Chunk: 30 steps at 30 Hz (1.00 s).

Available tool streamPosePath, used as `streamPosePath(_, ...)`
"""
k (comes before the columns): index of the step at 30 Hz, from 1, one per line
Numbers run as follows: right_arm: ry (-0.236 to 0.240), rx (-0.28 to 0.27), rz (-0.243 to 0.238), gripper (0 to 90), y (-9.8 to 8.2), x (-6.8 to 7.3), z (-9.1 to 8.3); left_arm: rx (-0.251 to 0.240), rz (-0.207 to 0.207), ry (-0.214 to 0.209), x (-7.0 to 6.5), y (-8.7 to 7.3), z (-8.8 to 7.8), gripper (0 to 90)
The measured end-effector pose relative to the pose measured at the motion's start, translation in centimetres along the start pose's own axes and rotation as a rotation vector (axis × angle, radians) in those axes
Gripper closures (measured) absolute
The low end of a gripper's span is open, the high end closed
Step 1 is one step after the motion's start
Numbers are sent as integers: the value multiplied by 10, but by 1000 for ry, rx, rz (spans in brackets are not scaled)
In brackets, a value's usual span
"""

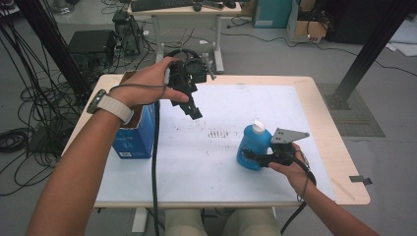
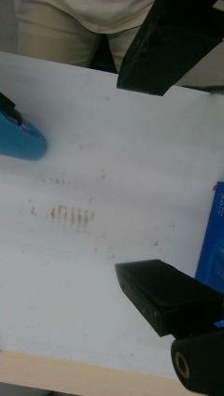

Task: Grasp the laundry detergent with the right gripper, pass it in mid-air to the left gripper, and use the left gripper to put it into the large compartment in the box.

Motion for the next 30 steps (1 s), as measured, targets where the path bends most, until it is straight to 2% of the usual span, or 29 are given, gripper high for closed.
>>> streamPosePath(1, -3, 6, 16, 416, -1, 0, -1, 4, 2, -3, 0, 0, 0, 109)
streamPosePath(5, -7, 9, 13, 418, -1, 0, -1, 1, 4, -2, 0, 1, 0, 109)
streamPosePath(7, -8, 5, 29, 419, -1, 1, 0, 5, 2, -3, -1, 1, 1, 109)
streamPosePath(30, -8, 4, 25, 426, -1, 1, 0, 7, 3, -5, -1, 2, 1, 110)
Point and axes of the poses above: each handheld gripper's, and its own axes: z roughly forward along the jaws, y roughly out of its top, x roughly to its left, the point moved 10 cm from there along z, roughly forward along the jaws, and after that the axes turned 10 degrees about y, right-handed, at the moved point
